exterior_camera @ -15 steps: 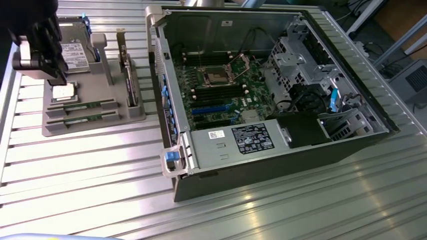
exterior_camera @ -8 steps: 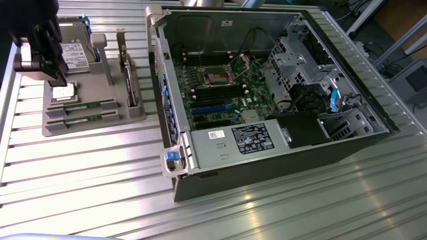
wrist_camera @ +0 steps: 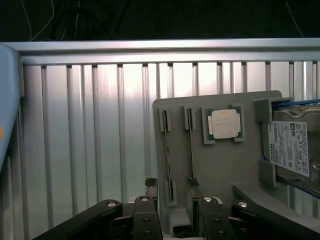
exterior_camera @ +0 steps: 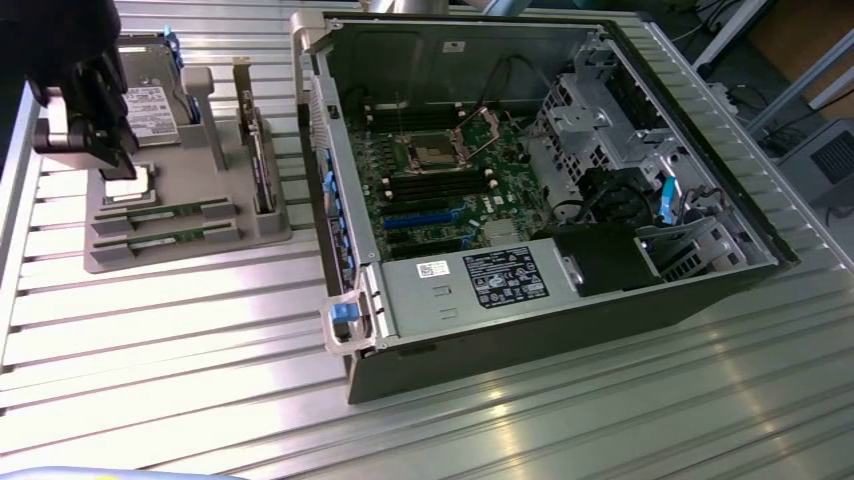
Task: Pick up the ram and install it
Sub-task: 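Pick up the ram and move it above insertion slot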
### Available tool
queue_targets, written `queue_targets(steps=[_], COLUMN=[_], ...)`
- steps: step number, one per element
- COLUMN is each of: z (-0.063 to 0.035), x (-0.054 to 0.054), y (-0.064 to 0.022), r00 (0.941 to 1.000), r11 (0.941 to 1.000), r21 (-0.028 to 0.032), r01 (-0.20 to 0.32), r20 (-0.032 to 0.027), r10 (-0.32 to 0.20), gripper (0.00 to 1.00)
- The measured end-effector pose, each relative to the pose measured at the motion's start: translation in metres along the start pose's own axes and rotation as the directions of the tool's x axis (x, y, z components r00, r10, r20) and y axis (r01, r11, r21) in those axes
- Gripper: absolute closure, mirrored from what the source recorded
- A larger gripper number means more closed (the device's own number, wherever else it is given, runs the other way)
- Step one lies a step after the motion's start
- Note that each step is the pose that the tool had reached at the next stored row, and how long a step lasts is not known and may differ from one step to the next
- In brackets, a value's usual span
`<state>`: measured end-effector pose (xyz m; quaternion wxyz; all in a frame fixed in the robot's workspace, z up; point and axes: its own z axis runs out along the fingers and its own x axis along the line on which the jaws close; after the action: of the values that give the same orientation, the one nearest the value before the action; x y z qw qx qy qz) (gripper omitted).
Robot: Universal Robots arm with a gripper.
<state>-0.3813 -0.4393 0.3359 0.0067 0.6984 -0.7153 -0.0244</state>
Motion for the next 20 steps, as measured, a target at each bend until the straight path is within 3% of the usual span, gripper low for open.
queue_targets(steps=[20], z=[0.0146], x=[0.0], y=[0.0001], r00=[1.0], r11=[1.0], r21=[-0.0001], r01=[0.0], r20=[-0.0002], r10=[0.0], gripper=[0.64])
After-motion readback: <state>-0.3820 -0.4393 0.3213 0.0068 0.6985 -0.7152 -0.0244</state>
